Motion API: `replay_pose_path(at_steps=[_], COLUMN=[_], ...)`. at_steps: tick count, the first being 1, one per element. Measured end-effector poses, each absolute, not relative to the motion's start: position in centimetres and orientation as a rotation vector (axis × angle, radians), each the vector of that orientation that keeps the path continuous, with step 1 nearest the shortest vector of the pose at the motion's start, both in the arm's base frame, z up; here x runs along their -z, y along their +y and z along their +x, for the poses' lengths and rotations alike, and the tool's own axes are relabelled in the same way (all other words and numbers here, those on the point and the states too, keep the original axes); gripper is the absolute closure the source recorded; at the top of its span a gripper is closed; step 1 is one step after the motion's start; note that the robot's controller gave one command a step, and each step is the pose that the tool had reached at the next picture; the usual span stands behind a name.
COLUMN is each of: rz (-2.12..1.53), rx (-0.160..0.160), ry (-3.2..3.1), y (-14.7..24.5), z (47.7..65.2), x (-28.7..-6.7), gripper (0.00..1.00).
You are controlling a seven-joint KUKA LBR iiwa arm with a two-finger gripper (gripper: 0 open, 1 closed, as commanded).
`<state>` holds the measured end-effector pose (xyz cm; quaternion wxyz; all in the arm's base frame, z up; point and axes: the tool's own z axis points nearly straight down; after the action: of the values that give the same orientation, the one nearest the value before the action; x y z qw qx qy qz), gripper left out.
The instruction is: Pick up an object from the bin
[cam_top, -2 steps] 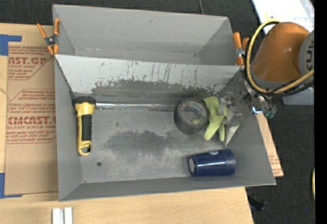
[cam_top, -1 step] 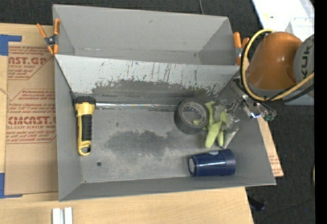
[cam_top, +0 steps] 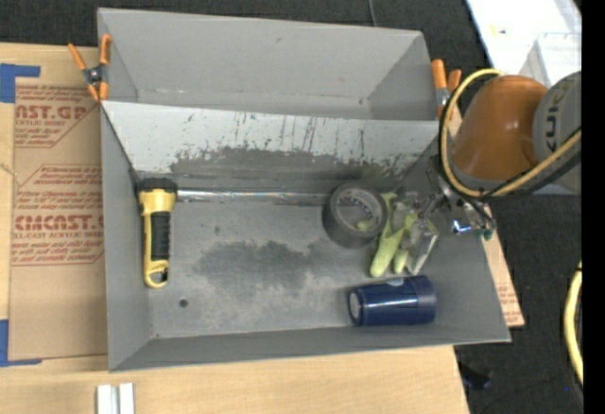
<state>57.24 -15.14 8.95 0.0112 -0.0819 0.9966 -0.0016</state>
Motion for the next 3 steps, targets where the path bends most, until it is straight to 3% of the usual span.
replay_pose_path(at_steps=[1,2,3], rz=[-0.928,-1.237,-1.564], rx=[0.015,0.038,0.040], ry=[2.979,2.848,2.674], y=[-14.5,-15.2,-14.6], z=[58.3,58.2,59.4], x=[-9.3,-8.0,-8.1], gripper=[1.00,1.00,1.00])
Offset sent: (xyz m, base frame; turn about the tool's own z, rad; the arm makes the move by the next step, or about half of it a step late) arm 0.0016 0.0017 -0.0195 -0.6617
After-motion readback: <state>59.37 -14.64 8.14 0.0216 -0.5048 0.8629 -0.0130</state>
